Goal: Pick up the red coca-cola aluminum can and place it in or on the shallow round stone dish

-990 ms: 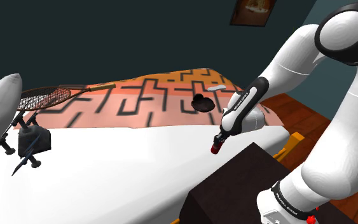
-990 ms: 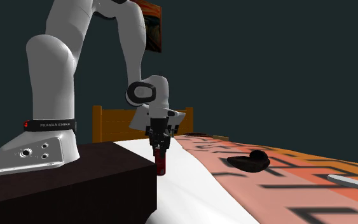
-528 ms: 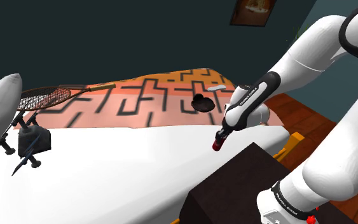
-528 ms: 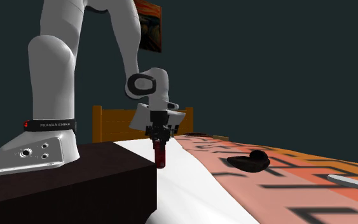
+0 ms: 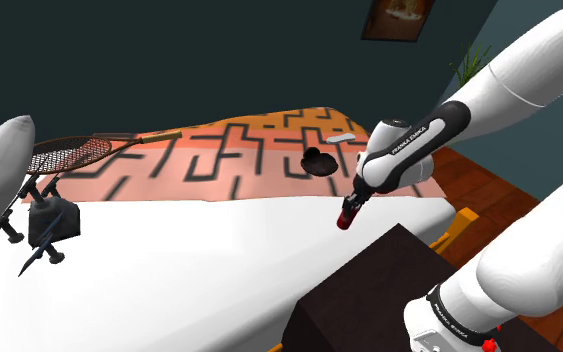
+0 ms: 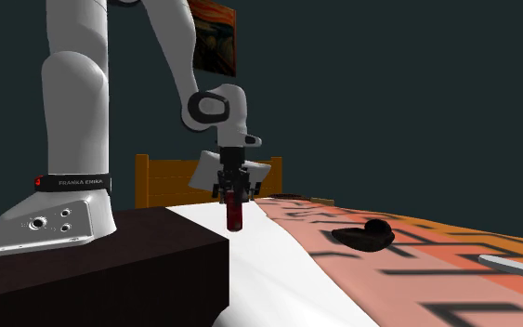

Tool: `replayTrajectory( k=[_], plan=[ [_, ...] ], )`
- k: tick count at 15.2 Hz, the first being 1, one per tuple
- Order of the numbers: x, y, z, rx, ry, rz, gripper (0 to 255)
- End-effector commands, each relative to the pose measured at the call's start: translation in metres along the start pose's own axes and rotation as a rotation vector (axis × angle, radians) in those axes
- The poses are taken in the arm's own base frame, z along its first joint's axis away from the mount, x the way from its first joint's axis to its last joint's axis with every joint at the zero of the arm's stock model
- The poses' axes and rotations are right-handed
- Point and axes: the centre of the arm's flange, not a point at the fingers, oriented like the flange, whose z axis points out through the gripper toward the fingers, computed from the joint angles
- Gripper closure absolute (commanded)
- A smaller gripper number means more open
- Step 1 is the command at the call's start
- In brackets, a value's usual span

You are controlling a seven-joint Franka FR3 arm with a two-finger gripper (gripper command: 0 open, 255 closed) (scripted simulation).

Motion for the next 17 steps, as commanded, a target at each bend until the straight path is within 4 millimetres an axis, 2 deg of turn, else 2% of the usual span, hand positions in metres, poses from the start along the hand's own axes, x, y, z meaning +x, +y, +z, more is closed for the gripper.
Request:
replayTrajectory(
  k=[1, 17],
  plan=[
    [-0.001, 0.000, -0.010, 0.000, -0.001, 0.000, 255],
    [-0.001, 0.001, -0.094, 0.000, -0.001, 0.000, 255]
  ],
)
